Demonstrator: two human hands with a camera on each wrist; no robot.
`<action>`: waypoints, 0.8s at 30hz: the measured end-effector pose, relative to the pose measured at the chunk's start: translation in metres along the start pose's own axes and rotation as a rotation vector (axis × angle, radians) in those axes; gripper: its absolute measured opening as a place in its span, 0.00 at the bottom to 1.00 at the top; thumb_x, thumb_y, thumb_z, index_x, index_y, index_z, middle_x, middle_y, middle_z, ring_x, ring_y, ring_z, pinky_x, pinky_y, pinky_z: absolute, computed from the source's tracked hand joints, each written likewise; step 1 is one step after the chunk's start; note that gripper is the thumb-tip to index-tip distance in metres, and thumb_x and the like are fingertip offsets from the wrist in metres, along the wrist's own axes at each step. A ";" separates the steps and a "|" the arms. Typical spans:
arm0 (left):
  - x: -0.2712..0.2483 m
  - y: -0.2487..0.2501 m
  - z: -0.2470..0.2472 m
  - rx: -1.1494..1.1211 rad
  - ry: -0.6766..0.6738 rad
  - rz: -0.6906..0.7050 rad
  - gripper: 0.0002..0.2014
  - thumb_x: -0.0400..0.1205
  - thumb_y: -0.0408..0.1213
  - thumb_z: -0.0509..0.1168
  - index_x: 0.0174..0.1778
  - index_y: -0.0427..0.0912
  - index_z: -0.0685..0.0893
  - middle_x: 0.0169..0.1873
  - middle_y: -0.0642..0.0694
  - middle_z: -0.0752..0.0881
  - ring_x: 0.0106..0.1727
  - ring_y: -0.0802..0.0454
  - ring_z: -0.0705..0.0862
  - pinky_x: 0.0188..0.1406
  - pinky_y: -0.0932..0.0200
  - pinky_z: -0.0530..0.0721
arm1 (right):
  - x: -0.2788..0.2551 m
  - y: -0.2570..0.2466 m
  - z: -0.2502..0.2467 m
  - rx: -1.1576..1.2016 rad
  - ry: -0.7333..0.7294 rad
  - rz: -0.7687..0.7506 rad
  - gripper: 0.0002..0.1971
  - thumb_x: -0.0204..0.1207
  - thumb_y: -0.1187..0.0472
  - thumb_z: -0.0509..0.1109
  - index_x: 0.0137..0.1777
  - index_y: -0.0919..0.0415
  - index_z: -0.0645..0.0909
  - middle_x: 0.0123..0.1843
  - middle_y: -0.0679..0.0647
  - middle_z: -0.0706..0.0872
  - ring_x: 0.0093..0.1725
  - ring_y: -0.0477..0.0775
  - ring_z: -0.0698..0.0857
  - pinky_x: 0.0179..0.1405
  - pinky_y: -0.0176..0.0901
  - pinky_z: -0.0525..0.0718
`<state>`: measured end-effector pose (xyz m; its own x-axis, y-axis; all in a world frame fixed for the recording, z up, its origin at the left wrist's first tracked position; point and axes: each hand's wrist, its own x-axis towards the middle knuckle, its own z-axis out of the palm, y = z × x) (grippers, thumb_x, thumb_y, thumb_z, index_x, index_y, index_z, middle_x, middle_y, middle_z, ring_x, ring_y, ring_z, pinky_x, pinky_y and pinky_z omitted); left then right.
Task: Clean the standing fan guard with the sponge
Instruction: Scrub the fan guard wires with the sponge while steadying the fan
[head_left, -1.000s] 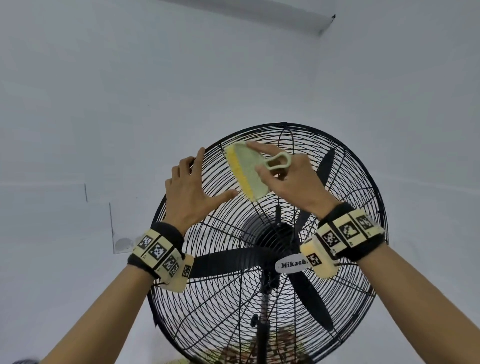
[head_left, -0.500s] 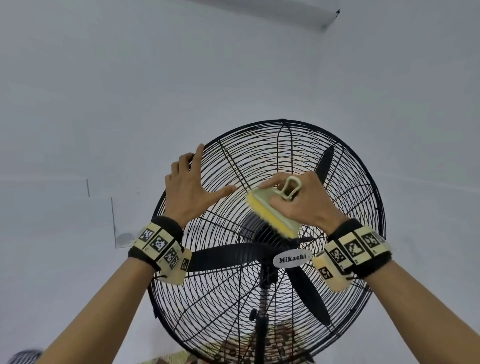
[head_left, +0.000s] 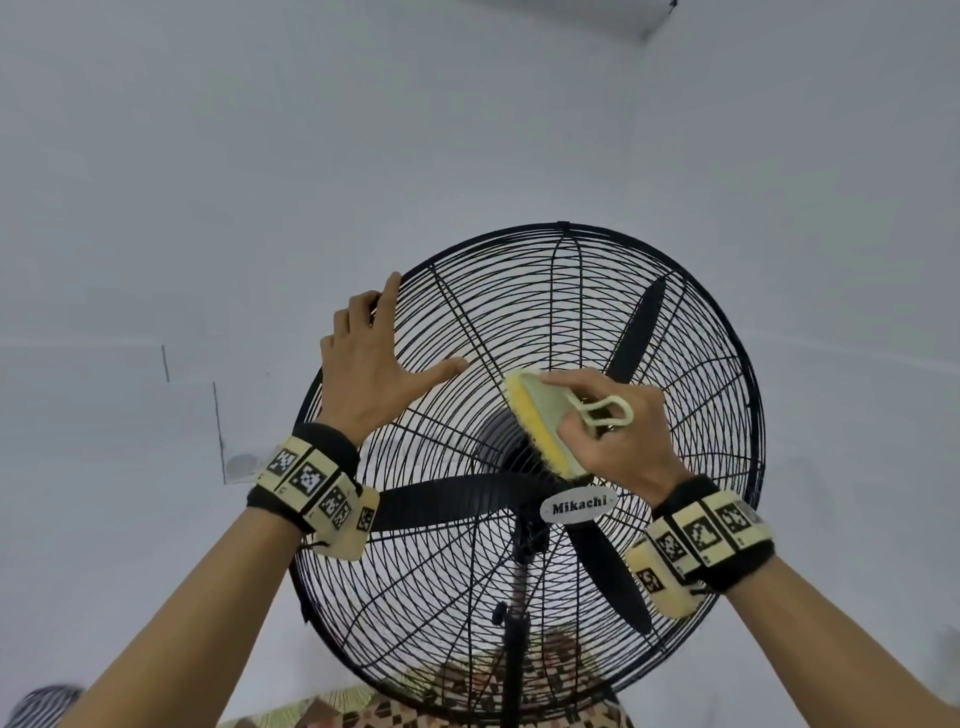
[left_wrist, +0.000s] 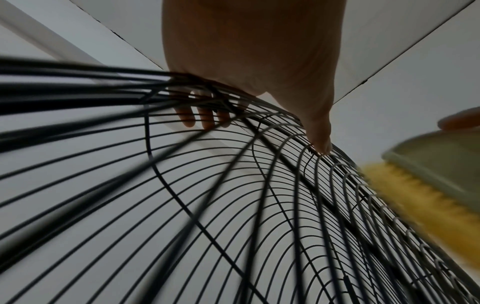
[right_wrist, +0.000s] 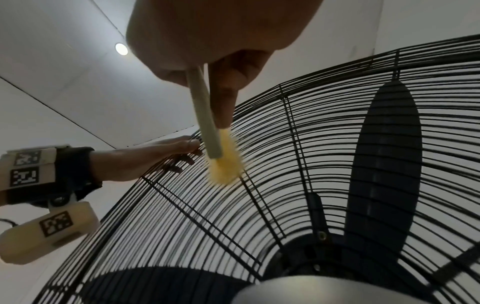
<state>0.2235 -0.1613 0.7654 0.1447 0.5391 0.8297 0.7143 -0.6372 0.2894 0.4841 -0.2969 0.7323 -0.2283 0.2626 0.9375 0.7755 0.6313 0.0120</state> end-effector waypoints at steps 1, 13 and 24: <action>0.000 0.000 0.000 -0.001 0.001 0.002 0.63 0.66 0.88 0.58 0.92 0.53 0.54 0.78 0.41 0.71 0.77 0.39 0.71 0.69 0.33 0.77 | -0.002 0.000 0.001 -0.013 0.000 -0.001 0.19 0.76 0.62 0.70 0.66 0.57 0.88 0.38 0.43 0.90 0.21 0.42 0.78 0.16 0.29 0.73; -0.001 0.002 0.000 0.008 -0.005 0.003 0.62 0.67 0.87 0.61 0.92 0.53 0.53 0.77 0.41 0.70 0.76 0.38 0.71 0.70 0.31 0.76 | -0.036 0.013 -0.002 0.032 -0.063 0.101 0.19 0.78 0.59 0.70 0.68 0.61 0.86 0.47 0.58 0.94 0.30 0.45 0.90 0.16 0.36 0.84; -0.002 0.003 -0.001 0.029 -0.001 0.007 0.63 0.66 0.89 0.56 0.92 0.52 0.54 0.77 0.39 0.71 0.75 0.37 0.72 0.68 0.30 0.78 | -0.051 0.009 -0.007 -0.130 -0.126 -0.036 0.18 0.76 0.59 0.70 0.63 0.64 0.89 0.44 0.50 0.93 0.27 0.31 0.76 0.19 0.16 0.70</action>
<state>0.2250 -0.1648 0.7652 0.1500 0.5352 0.8313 0.7331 -0.6244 0.2697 0.5064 -0.3097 0.6872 -0.3228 0.3364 0.8847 0.8331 0.5446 0.0969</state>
